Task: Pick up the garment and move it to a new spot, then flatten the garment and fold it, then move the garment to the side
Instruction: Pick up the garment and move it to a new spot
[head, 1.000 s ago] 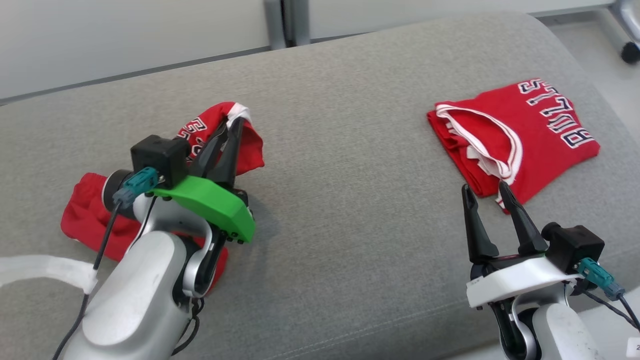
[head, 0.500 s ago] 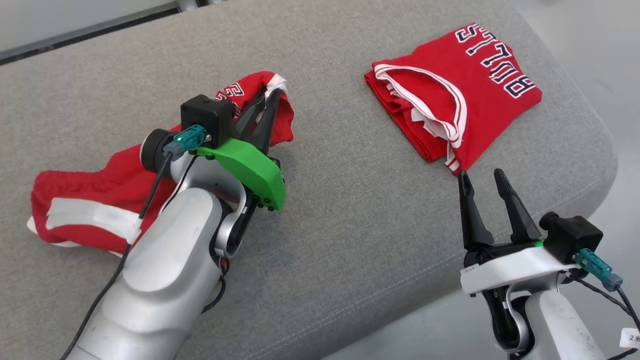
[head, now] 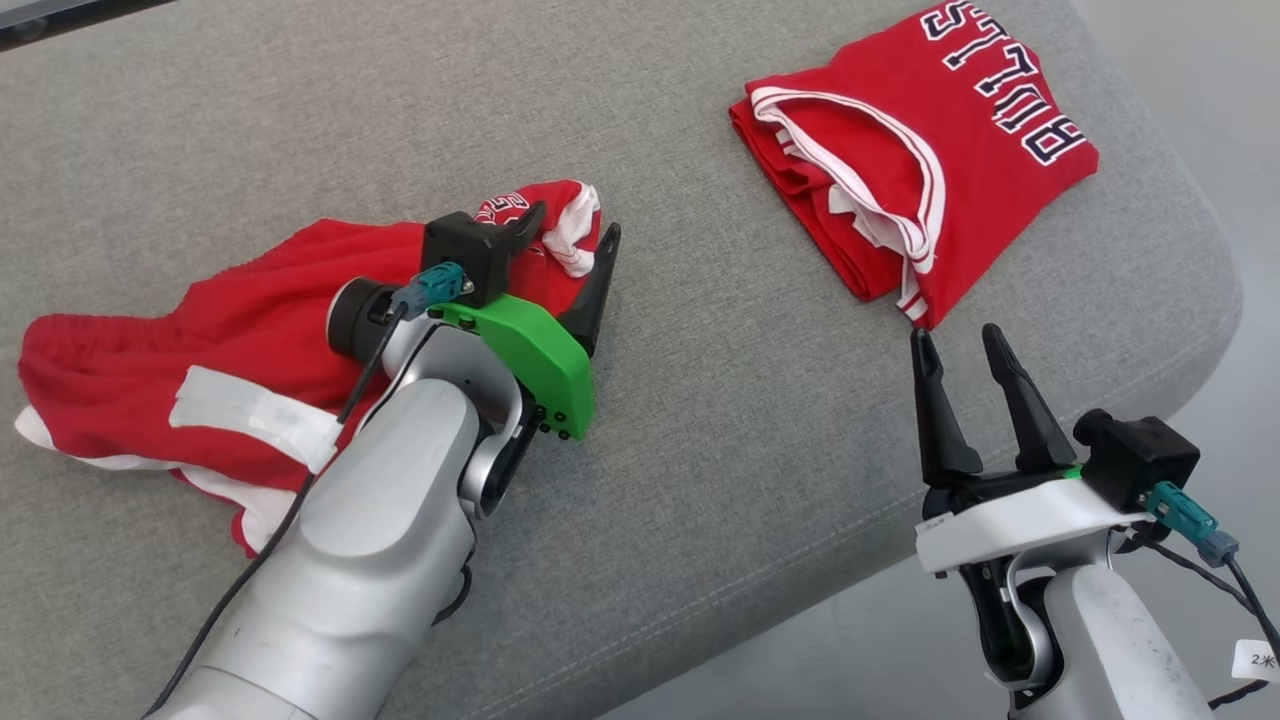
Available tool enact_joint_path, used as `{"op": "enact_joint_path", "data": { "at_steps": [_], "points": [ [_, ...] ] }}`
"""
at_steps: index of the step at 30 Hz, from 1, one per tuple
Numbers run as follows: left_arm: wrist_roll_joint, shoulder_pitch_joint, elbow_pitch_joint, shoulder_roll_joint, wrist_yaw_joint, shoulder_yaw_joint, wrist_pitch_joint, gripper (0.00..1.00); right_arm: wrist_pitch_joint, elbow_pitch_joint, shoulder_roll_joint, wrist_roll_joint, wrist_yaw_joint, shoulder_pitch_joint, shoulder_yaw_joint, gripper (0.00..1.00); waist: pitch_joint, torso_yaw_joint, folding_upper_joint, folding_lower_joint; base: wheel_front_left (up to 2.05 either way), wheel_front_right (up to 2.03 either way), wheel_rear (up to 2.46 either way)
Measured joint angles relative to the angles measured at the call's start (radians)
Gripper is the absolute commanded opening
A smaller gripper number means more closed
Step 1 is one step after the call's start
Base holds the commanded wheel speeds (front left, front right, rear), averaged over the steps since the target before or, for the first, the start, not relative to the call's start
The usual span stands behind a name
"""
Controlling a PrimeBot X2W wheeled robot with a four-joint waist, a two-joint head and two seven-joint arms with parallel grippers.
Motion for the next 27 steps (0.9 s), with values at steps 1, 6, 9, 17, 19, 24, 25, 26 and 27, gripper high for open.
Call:
{"op": "enact_joint_path", "data": {
  "at_steps": [1, 6, 9, 17, 19, 24, 25, 26, 27],
  "points": [
    [0.000, 0.000, 0.000, 0.000, 0.000, 0.000, 0.000, 1.00, 0.000, 0.000, 0.000, 0.000, 0.000, 0.000, 0.000, 1.00, 0.000, 0.000, 0.0000, 0.0000, 0.00, 0.00, 0.00],
    [0.030, 0.002, -0.065, -0.006, 0.010, -0.026, -0.049, 1.00, 0.000, -0.001, 0.000, -0.015, 0.000, 0.000, -0.012, 1.00, -0.018, 0.038, 0.0000, 0.0000, 0.00, 0.00, 0.00],
    [0.038, 0.022, -0.130, 0.014, 0.028, -0.025, -0.067, 1.00, 0.000, -0.003, 0.000, -0.026, 0.000, 0.002, -0.016, 1.00, -0.031, 0.067, 0.0000, 0.0000, 0.00, 0.00, 0.00],
    [0.048, 0.115, -0.342, 0.119, 0.126, 0.042, -0.111, 1.00, 0.000, -0.017, 0.000, -0.060, 0.000, 0.010, -0.026, 1.00, -0.069, 0.149, 0.0000, 0.0000, 0.00, 0.00, 0.00],
    [0.047, 0.148, -0.391, 0.150, 0.151, 0.068, -0.120, 1.00, 0.000, -0.020, 0.000, -0.067, 0.000, 0.016, -0.027, 1.00, -0.081, 0.167, 0.0000, 0.0000, 0.00, 0.00, 0.00],
    [0.037, 0.229, -0.476, 0.227, 0.199, 0.137, -0.145, 1.00, 0.002, -0.035, 0.000, -0.080, 0.000, 0.030, -0.031, 1.00, -0.113, 0.208, 0.0000, 0.0000, 0.00, 0.00, 0.00],
    [0.033, 0.248, -0.487, 0.240, 0.207, 0.150, -0.149, 1.00, 0.002, -0.038, 0.000, -0.086, 0.000, 0.035, -0.033, 1.00, -0.120, 0.215, 0.0000, 0.0000, 0.00, 0.00, 0.00],
    [0.031, 0.266, -0.497, 0.253, 0.214, 0.165, -0.153, 1.00, 0.003, -0.042, 0.001, -0.087, 0.000, 0.041, -0.034, 1.00, -0.127, 0.221, -0.0001, 0.0000, 0.00, 0.00, 0.00],
    [0.029, 0.284, -0.509, 0.267, 0.221, 0.180, -0.158, 1.00, 0.007, -0.045, 0.000, -0.090, 0.000, 0.047, -0.035, 1.00, -0.135, 0.227, 0.0000, 0.0000, 0.00, 0.00, 0.00]
  ]
}}
